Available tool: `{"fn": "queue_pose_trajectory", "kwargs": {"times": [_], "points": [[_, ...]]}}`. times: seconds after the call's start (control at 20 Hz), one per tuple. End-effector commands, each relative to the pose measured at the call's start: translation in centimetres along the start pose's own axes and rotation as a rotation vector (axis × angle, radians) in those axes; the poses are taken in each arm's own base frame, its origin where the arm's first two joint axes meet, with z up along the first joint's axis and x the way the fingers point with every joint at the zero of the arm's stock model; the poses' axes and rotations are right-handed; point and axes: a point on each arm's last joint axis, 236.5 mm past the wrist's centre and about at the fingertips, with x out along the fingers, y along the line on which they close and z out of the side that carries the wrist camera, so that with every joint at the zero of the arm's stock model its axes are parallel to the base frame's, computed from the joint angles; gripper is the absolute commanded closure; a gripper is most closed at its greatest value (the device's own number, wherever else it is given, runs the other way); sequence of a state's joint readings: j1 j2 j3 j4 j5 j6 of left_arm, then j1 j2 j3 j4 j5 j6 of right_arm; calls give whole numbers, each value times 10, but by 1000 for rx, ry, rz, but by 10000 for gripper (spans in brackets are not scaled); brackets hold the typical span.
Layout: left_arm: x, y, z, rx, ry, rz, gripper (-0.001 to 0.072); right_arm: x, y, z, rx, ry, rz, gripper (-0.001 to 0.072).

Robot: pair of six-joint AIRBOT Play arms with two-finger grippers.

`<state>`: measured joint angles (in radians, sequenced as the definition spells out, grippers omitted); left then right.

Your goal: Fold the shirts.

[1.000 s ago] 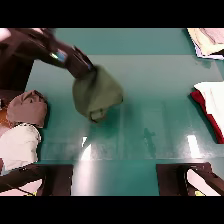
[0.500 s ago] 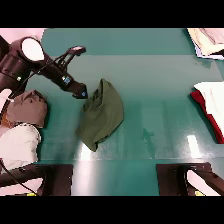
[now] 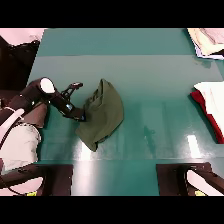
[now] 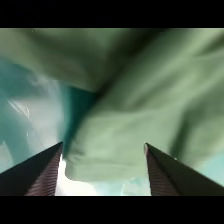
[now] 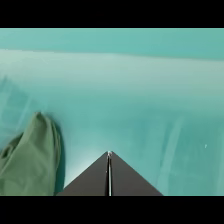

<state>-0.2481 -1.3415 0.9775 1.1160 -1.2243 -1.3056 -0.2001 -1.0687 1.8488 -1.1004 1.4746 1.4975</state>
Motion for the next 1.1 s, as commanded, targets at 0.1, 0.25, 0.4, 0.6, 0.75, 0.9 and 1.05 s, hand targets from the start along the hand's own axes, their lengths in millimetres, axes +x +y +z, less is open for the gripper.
{"fn": "queue_pose_trajectory", "kwargs": {"times": [0.1, 0.25, 0.4, 0.6, 0.75, 0.9, 1.05], "points": [[32, -1, -19, -47, 0, -62, 108, 14, -5, -8, 16, 57, 12, 689], [35, -5, -22, -60, 8, -80, 128, 14, -5, -3, 16, 33, 10, 689], [31, -9, -21, -58, 15, -94, 684, 17, -4, 0, 15, 27, 16, 689], [-32, -12, -5, 62, -21, 15, 685, 58, 22, -16, -16, 131, 99, 688], [-121, -17, 17, 162, -188, 175, 685, 113, 62, -45, -64, 269, 201, 687], [-202, -33, 18, 235, -352, 284, 685, 178, 98, -87, -114, 416, 279, 348], [-239, -48, 11, 266, -444, 310, 684, 243, 113, -142, -109, 582, 305, 258]]}}
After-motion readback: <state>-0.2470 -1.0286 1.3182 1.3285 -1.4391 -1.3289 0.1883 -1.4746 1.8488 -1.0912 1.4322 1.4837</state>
